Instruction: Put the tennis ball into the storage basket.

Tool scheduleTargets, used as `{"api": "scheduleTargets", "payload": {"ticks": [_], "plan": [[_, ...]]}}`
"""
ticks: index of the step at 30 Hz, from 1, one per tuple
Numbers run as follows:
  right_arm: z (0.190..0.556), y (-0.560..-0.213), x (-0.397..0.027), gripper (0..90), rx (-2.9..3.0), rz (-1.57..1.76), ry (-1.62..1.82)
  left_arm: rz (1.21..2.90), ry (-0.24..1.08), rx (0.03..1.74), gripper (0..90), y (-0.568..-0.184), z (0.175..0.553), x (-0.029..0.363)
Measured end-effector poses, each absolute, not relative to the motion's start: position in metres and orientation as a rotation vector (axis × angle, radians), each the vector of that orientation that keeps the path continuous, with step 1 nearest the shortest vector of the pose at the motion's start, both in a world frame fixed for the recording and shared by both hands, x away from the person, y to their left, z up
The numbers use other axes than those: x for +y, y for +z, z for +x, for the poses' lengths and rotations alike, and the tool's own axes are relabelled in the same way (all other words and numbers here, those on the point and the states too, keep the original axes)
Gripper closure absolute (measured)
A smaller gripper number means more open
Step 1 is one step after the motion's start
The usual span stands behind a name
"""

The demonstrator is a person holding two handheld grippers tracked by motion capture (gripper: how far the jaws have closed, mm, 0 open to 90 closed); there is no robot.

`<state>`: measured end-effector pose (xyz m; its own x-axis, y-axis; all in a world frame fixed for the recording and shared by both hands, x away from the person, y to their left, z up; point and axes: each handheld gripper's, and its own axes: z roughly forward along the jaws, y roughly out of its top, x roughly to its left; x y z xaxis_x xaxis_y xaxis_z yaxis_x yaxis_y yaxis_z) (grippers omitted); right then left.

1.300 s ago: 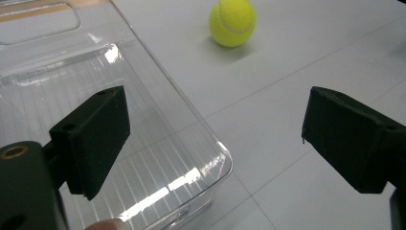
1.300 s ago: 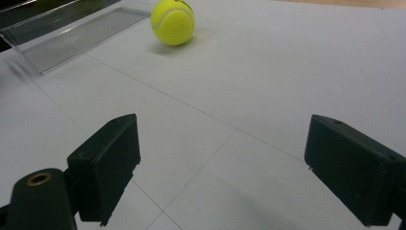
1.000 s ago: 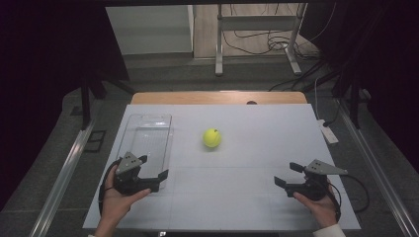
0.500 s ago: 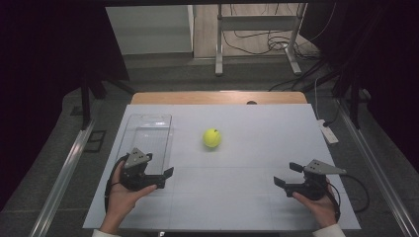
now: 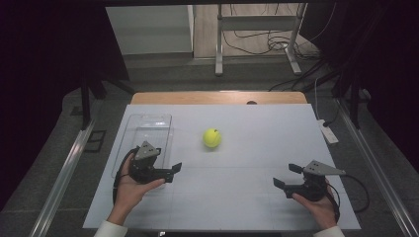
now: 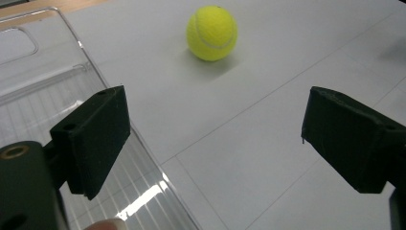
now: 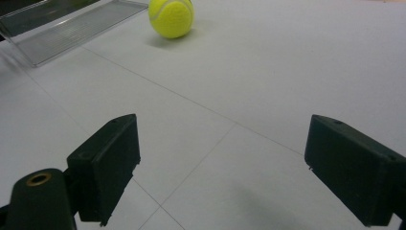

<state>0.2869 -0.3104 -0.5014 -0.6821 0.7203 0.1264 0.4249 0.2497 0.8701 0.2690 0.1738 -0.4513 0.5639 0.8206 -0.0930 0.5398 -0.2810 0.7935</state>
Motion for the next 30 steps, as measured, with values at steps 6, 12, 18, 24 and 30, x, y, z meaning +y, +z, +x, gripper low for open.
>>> {"api": "scheduleTargets", "payload": {"ticks": [6, 12, 18, 24, 30], "plan": [[0.287, -0.502, -0.31, 12.2, 2.229, 1.059, 1.4, 1.978, 0.418, 1.083, 10.2, -0.448, 0.274, 0.169], [0.288, -0.502, -0.31, 12.2, 2.231, 1.058, 1.394, 1.983, 0.421, 1.073, 10.3, -0.443, 0.279, 0.164], [0.288, -0.502, -0.311, 12.2, 2.231, 1.061, 1.391, 1.998, 0.417, 1.054, 10.3, -0.44, 0.284, 0.157], [0.288, -0.502, -0.311, 12.2, 2.234, 1.061, 1.388, 2.017, 0.413, 1.048, 10.2, -0.438, 0.289, 0.152], [0.288, -0.503, -0.311, 12.3, 2.235, 1.067, 1.386, 2.013, 0.405, 1.05, 10.4, -0.437, 0.293, 0.15]]}}
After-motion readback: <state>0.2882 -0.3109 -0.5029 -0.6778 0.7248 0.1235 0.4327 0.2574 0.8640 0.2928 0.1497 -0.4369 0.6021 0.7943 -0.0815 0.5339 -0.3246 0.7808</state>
